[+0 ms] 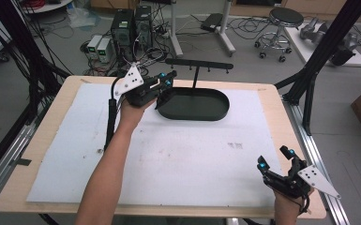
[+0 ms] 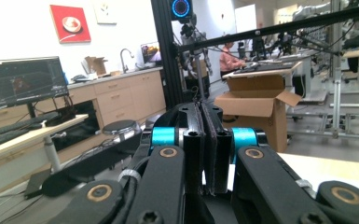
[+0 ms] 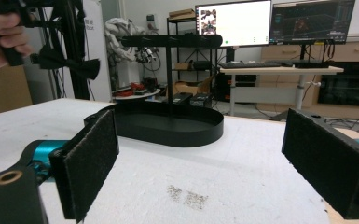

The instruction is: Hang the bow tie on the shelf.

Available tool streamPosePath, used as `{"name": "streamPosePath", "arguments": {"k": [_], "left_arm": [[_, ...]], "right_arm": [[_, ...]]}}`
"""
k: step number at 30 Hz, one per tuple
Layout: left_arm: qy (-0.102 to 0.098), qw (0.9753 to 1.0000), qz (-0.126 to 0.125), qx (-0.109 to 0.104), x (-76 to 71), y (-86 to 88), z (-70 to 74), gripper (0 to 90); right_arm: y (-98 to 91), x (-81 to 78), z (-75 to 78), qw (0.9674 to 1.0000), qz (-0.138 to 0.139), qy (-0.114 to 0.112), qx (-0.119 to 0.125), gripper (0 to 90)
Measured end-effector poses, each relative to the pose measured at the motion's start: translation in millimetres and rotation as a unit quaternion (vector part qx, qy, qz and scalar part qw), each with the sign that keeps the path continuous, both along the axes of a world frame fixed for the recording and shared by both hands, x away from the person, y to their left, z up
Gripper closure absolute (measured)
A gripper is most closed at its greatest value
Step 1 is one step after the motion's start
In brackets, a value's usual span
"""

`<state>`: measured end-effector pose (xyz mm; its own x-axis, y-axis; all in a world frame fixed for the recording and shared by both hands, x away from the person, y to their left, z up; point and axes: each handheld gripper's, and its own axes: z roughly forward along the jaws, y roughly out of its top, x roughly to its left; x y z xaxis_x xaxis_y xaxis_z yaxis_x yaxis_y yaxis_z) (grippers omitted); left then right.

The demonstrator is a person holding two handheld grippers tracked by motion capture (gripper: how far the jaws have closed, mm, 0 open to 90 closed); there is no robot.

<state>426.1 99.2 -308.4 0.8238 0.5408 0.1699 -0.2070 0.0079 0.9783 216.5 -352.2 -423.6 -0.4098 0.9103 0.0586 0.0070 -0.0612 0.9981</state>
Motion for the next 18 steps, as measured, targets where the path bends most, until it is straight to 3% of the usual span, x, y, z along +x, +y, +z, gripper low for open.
{"name": "streamPosePath", "arguments": {"k": [4, 7, 18], "left_arm": [[-0.002, 0.9999, -0.007, -0.014, 23.1, -5.9, 3.1, 87.1], [-0.001, 0.9999, -0.006, -0.015, 31.9, -7.9, 3.2, 87.1], [0.019, 0.9995, -0.001, -0.024, 76.1, -12.2, 0.8, 87.1]], "right_arm": [[2.9, 3.0, -0.3, 1.0000, 0.004, 0.001, -0.001, 9.9], [1.6, 2.7, -0.2, 1.0000, 0.004, 0.000, -0.002, 9.9], [-4.4, 3.9, -2.1, 0.9999, -0.006, -0.001, 0.010, 9.9]]}}
